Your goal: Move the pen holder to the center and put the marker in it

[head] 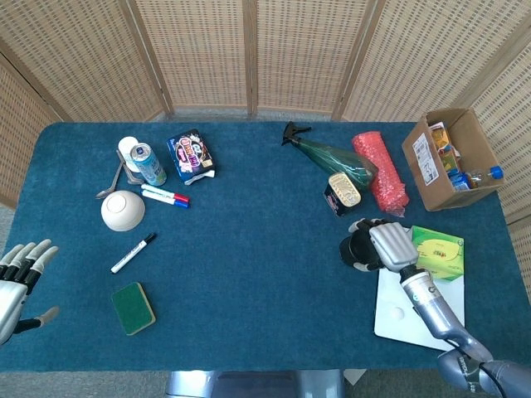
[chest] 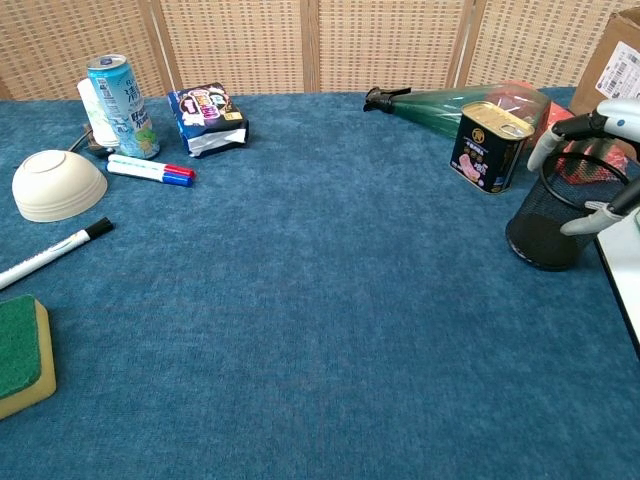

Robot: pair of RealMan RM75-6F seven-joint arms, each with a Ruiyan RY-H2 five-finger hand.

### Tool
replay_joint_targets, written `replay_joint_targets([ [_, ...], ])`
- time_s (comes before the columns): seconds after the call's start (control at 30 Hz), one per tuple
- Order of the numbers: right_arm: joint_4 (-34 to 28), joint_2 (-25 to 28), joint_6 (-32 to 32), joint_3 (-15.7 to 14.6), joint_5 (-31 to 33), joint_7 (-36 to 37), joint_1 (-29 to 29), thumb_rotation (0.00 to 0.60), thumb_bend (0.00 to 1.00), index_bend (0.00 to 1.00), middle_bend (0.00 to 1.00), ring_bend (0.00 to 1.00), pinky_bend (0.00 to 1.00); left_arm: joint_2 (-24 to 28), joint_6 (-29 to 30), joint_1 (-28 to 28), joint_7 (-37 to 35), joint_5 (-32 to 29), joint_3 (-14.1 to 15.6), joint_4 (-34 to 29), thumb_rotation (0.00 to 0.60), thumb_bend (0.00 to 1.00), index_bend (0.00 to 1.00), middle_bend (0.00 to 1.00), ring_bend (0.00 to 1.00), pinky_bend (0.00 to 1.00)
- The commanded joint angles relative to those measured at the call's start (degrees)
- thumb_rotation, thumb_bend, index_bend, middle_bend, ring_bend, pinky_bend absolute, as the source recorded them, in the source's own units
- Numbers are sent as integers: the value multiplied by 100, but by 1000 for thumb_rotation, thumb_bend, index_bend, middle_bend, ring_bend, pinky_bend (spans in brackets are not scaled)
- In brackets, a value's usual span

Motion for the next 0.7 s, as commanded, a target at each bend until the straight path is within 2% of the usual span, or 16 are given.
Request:
replay_joint_targets([
  [0.03, -197, 81, 120, -36, -193, 16, 10, 600, 0, 484, 499, 426, 395, -2, -4, -4, 6, 9, 3, -4, 600, 43, 29, 0, 0, 0],
  [0.2, -652, 203, 165, -51, -567, -277, 189, 600, 0, 492, 501, 427, 399, -12, -25, -18, 37, 49, 18, -14, 600, 42, 30, 0, 0, 0],
  [0.47, -1449, 78, -244, 28, -878, -1086, 694, 600, 0, 492, 501, 428, 401, 3, 6, -11, 2, 116, 48, -25, 600, 42, 30, 0, 0, 0],
  [0.6, -1794, -167, -560, 158, -827, -1508, 1001, 600, 0, 492, 501, 427, 400, 25, 72, 10, -51, 168, 63, -21, 600, 42, 30, 0, 0, 0],
  [0.7, -1956, -731, -1101, 438, -499, -2220, 1478, 600, 0, 493, 501, 428, 400, 53, 138, 27, -153, 227, 82, -30, 600, 42, 30, 0, 0, 0],
])
